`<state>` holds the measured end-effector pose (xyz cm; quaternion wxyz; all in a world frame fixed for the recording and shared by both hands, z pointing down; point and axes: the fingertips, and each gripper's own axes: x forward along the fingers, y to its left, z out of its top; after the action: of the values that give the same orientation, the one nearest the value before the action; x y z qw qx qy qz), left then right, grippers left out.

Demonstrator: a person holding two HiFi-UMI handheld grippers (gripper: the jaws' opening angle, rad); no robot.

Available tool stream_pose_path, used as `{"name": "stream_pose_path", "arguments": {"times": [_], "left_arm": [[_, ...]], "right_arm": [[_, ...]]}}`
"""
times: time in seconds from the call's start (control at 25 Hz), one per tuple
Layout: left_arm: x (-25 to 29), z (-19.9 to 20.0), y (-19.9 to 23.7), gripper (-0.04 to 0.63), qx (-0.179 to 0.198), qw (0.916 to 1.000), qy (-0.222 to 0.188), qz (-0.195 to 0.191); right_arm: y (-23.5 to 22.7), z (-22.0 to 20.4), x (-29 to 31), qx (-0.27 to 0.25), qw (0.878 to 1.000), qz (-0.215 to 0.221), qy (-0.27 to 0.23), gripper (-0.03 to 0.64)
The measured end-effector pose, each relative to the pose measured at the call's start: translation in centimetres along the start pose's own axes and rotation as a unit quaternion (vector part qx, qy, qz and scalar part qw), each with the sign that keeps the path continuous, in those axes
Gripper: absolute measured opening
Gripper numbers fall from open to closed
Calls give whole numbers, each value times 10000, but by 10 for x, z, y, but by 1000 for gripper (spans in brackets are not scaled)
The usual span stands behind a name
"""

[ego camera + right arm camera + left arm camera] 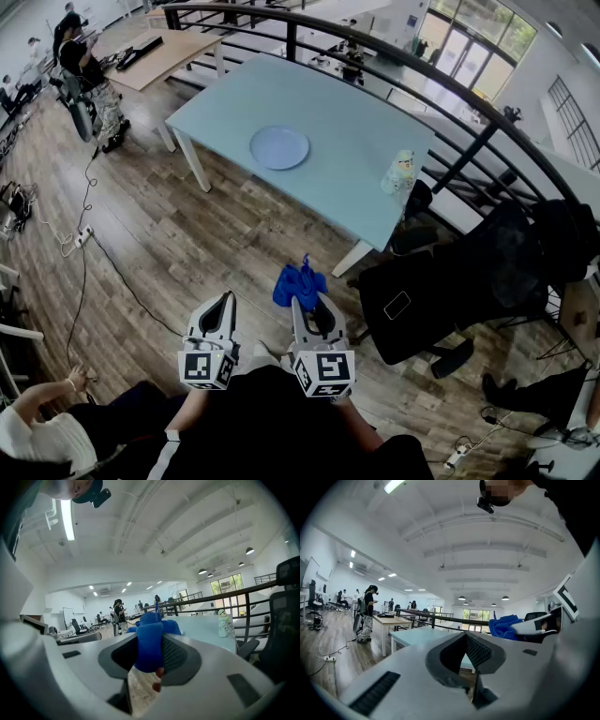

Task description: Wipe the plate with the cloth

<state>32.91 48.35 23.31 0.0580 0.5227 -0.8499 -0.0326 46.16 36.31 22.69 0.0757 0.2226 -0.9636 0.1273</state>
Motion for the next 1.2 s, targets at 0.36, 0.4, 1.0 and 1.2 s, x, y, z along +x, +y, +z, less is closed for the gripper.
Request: {"name": "stream_pose_path", "arguments": {"times": [0.36,0.4,1.0,1.2], "left_arm": [[0,-1,14,2,-38,10000,20,71],[-1,-1,14,2,-39,10000,30,76],[5,1,37,2,-117,9999,-11,78],[3,3,60,2,-142,9998,-58,94]], "right_arm": [[8,-4,7,-20,10000,35,65,118],[8,-4,8,-21,10000,33,70,118],[22,-4,26,73,9999,-14,75,118],[39,-4,37,67,10000,-61,34,118]]}}
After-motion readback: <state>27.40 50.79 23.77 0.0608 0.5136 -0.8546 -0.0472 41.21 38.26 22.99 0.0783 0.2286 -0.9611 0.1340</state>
